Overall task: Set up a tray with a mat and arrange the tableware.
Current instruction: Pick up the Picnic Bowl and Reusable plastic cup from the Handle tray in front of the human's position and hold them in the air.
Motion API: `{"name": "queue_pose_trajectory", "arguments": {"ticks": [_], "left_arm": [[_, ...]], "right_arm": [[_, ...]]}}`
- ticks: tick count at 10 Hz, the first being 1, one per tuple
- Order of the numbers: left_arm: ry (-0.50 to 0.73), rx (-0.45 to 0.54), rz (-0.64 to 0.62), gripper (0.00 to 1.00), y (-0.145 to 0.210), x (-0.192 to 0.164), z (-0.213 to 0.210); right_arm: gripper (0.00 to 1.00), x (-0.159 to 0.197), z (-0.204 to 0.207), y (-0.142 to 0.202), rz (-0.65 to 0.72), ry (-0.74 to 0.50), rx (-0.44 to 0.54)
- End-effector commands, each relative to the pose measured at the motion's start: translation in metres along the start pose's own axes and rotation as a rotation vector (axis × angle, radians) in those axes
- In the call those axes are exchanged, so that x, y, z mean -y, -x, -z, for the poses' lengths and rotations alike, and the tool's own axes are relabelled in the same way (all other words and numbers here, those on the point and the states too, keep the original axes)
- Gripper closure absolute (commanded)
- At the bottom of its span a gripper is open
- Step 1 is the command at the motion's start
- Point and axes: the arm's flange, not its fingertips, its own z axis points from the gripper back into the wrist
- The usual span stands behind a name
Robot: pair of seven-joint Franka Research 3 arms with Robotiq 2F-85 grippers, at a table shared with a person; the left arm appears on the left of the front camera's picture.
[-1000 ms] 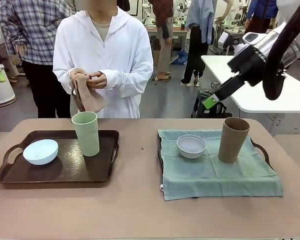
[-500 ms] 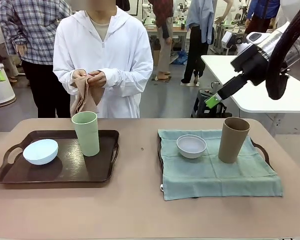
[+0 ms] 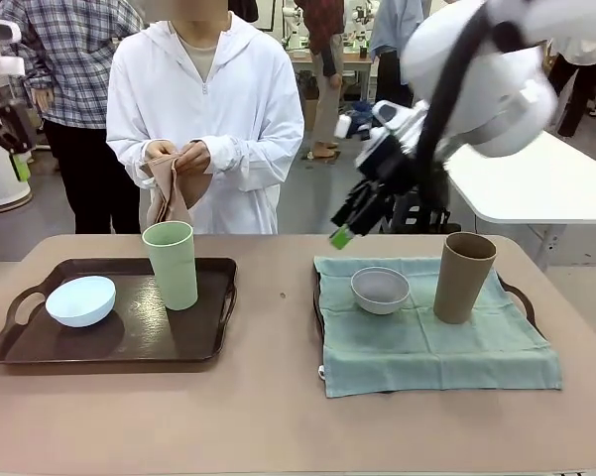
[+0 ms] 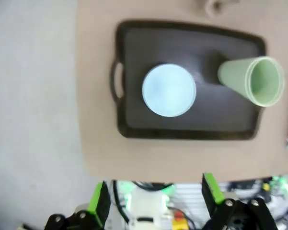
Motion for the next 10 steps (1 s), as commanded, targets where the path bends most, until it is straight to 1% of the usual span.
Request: {"name": "queue_pose_trajectory", "arguments": {"ticks": [1,2,3,4,5,6,8,10], "left_arm": [[-0.077,0.026,-0.037,0.00,0.010,0.001,0.032],[-0.062,0.045,-0.048,0.00,0.011,0.003,0.043],[-0.055,0.070,-0.065,0.00,0.007,0.002,0.051],[-0.018,0.098,-0.092,0.00,0.006,0.002,0.060],[0.014,0.098,-0.096,0.00,0.005,0.001,0.067],[0.020,0.068,-0.102,0.00,0.006,-0.003,0.072],[0.048,0.035,-0.102,0.00,0.003,-0.007,0.082],[0.085,0.038,-0.100,0.00,-0.001,-0.006,0.080]], "right_arm": [[0.00,0.033,0.032,-0.020,-0.028,0.033,0.035],[0.00,0.034,0.051,-0.030,-0.060,0.051,0.009],[0.00,0.038,0.070,-0.048,-0.091,0.064,0.008],[0.00,0.044,0.090,-0.068,-0.110,0.077,0.012],[0.00,0.041,0.104,-0.080,-0.128,0.066,0.004],[0.00,0.040,0.117,-0.095,-0.141,0.058,0.007],[0.00,0.037,0.132,-0.107,-0.147,0.036,0.014],[0.00,0.036,0.131,-0.105,-0.147,0.044,0.023]]}}
